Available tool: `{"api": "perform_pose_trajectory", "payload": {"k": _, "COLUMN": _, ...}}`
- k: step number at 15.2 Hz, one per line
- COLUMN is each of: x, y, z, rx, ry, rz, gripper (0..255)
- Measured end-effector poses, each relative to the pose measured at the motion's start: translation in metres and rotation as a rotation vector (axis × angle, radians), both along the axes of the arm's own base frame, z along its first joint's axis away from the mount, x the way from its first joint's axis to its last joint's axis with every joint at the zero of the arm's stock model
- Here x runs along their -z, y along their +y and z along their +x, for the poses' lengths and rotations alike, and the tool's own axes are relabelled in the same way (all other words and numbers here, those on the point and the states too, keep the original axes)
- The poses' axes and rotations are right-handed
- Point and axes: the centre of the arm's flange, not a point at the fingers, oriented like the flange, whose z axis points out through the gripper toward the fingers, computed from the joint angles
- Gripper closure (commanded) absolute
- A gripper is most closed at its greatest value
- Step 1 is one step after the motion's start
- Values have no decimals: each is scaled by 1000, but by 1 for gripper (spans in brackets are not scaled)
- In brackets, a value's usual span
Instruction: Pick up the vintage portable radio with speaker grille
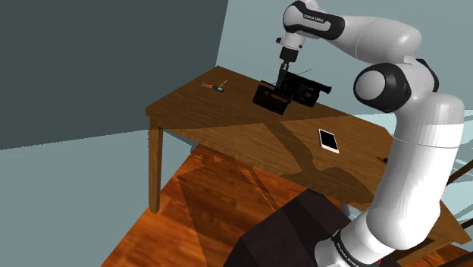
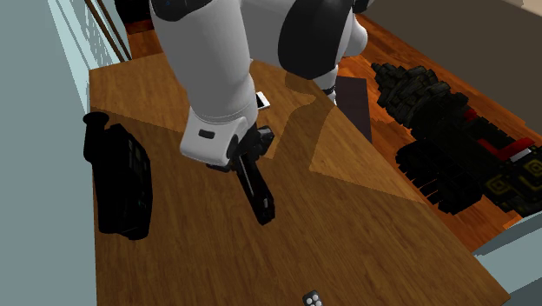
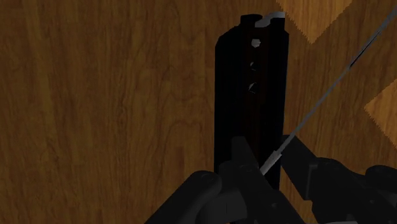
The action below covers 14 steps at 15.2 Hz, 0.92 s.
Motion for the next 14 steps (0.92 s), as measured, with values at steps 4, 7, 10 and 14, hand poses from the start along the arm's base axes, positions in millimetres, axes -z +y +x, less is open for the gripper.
{"api": "perform_pose_trajectory", "payload": {"k": 4, "x": -19, "y": 0, "z": 0, "rx": 0, "ry": 0, "rz": 0, "gripper": 255}}
{"api": "perform_pose_trajectory", "payload": {"k": 7, "x": -35, "y": 0, "z": 0, "rx": 0, "ry": 1, "rz": 0, "gripper": 255}}
{"api": "perform_pose_trajectory", "payload": {"k": 10, "x": -50, "y": 0, "z": 0, "rx": 0, "ry": 0, "rz": 0, "gripper": 255}}
{"api": "perform_pose_trajectory", "payload": {"k": 14, "x": -70, "y": 0, "z": 1, "rx": 0, "ry": 0, "rz": 0, "gripper": 255}}
